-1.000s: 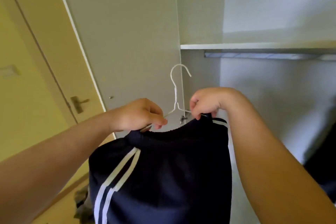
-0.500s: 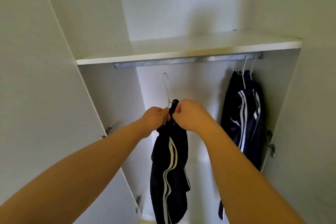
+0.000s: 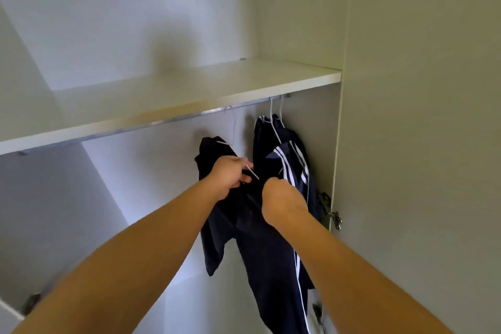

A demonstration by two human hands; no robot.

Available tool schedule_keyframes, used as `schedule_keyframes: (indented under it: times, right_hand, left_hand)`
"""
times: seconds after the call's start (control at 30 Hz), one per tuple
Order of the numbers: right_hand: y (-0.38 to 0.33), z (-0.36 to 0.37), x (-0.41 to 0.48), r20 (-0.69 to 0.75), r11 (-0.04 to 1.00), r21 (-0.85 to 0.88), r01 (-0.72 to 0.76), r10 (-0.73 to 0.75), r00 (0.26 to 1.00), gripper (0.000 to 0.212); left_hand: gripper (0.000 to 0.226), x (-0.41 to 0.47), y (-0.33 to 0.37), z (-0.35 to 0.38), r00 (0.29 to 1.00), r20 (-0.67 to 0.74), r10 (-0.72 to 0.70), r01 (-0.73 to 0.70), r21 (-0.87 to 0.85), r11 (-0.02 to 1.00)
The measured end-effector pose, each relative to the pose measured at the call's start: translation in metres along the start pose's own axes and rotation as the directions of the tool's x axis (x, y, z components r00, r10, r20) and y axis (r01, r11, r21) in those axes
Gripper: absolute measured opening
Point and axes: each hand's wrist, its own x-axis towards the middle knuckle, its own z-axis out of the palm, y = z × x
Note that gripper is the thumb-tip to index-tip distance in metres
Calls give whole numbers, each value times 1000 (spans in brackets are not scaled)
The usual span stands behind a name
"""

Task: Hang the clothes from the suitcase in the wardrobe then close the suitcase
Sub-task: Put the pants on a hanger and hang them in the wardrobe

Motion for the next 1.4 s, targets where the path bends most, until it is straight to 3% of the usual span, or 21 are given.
schedule_keyframes:
  times: [0.1,0.47,0.77,0.97,1.17,1.3,1.4]
  right_hand:
    - [9,5,28,-52,997,28,-79,80,995,32]
    - [20,12,120,-212,981,78,-176,189,959,49]
    - [25,13,160,-192,982,19,-187,187,964,42]
    - [38,25,176,-167,977,-48,-208,198,966,62]
    - [46,24,181,-184,981,-70,-182,167,969,42]
    - [48,18,179,-282,990,-17,-142,131,950,20]
    - [50,13,171,-373,996,29,-86,90,923,23]
  left_hand:
    - [29,37,11,11,997,66,39,-40,18,999]
    - [32,146,40,36,978,146,148,-155,37,987]
    - [32,198,33,46,983,152,104,-121,105,987]
    - [33,210,19,55,979,171,112,-137,147,979]
    - [32,216,22,56,977,183,114,-147,182,972]
    - [41,214,22,45,977,114,181,-209,325,922]
    - [38,199,18,31,967,53,251,-245,482,842]
